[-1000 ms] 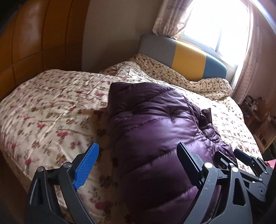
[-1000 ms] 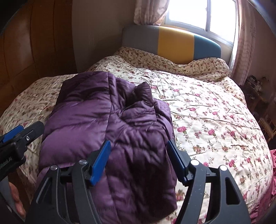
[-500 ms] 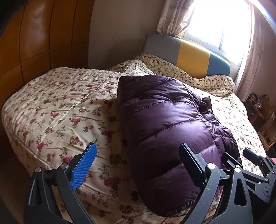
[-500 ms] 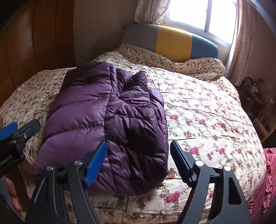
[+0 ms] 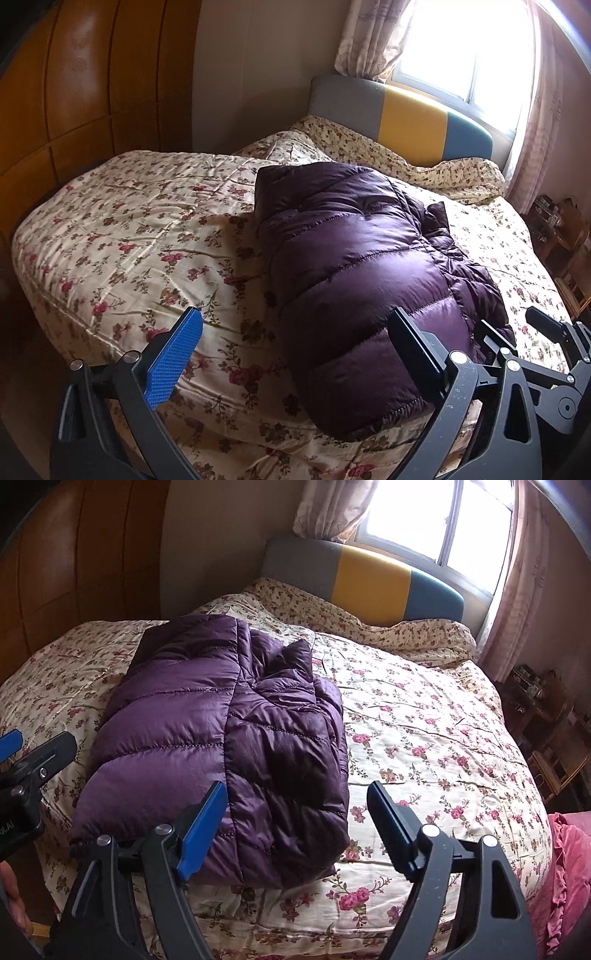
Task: Fold large clothes
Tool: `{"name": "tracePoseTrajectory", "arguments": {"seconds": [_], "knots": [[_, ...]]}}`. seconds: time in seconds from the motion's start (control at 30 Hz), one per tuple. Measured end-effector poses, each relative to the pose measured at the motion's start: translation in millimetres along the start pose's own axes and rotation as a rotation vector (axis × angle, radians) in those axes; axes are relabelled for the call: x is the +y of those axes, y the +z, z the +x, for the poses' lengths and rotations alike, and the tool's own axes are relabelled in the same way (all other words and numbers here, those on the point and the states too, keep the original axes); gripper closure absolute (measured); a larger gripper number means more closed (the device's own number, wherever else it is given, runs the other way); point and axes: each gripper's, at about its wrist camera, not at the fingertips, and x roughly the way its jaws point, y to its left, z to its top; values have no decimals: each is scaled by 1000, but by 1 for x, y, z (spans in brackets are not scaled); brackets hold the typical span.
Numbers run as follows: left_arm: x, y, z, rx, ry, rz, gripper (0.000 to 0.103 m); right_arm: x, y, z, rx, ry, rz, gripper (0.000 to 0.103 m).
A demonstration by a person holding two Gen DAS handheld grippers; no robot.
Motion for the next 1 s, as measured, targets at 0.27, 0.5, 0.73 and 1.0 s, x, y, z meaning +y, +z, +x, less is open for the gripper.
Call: {"name": "tracePoseTrajectory", "arguments": {"seconds": [0.27, 0.5, 0.73, 1.0], "knots": [[-7, -1, -6, -13, 55, 36, 3, 0, -1, -8, -20, -15, -6, 22], [-5, 0, -9, -29, 64, 25, 3, -2, -2, -11, -29, -15, -3, 19], [-8, 1, -13, -41, 54, 14, 3, -4, -3, -11, -30, -13, 2, 17], [-12, 0, -18, -59, 64, 32, 3, -3, -4, -11, -25, -13, 6, 17]]}}
